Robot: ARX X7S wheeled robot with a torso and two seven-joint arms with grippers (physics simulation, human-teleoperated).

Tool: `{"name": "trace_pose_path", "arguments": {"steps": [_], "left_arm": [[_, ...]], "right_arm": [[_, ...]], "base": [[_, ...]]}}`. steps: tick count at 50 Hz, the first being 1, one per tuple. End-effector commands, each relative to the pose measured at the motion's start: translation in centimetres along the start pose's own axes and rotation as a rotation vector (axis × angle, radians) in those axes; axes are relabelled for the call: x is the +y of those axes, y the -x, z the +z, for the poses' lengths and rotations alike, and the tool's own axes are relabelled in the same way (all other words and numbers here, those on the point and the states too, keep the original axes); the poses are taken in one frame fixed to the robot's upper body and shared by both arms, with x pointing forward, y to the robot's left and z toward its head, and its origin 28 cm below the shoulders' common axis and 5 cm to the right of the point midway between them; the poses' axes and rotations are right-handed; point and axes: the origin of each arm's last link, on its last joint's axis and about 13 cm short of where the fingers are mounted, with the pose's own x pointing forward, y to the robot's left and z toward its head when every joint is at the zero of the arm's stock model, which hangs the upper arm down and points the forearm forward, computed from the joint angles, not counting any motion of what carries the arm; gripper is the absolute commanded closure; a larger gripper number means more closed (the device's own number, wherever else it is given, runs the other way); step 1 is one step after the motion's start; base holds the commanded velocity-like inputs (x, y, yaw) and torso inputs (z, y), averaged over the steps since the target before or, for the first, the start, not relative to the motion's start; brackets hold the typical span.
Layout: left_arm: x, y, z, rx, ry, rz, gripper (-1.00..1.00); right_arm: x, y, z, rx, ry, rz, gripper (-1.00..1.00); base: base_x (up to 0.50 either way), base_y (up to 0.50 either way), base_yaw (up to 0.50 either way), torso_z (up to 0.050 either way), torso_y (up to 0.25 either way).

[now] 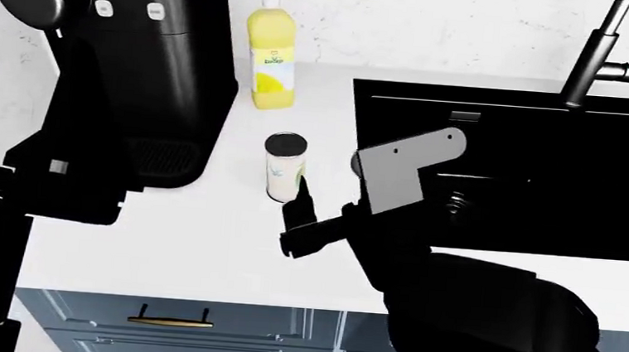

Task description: Pick the honey bottle and canned food from the counter and place them in the cabinets closest to them.

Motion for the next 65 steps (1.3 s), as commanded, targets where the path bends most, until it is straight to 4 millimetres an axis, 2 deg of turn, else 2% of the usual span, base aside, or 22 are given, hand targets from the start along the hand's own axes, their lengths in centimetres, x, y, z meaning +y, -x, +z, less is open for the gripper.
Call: {"name": "trace_pose_path", "arguments": {"steps": [1,12,29,65], "left_arm": [[0.0,0.1,0.1,-0.002,-0.002,-0.003,-1.00],[-0.1,0.1,0.0,-0.001,-0.003,-0.007,-1.00],[-0.2,0.1,0.0,-0.001,-0.003,-0.011,-1.00],[-0.1,0.1,0.1,-0.004,0.000,-0.009,-1.00]], "right_arm": [[0.5,-0.7,-0.9,0.050,-0.001,0.050,-1.00],[0.6,-1.5,-1.4,0.083,-0.006,0.064,-1.00],[0.3,-3.5,-1.0,0.115,-0.029,0.088,-1.00],[0.5,-6.9,-1.5,0.188,-0.050,0.115,-1.00]], "base": [[0.00,0.00,0.00,0.000,0.000],[0.00,0.00,0.00,0.000,0.000],[0.00,0.00,0.00,0.000,0.000],[0.00,0.00,0.00,0.000,0.000]]}}
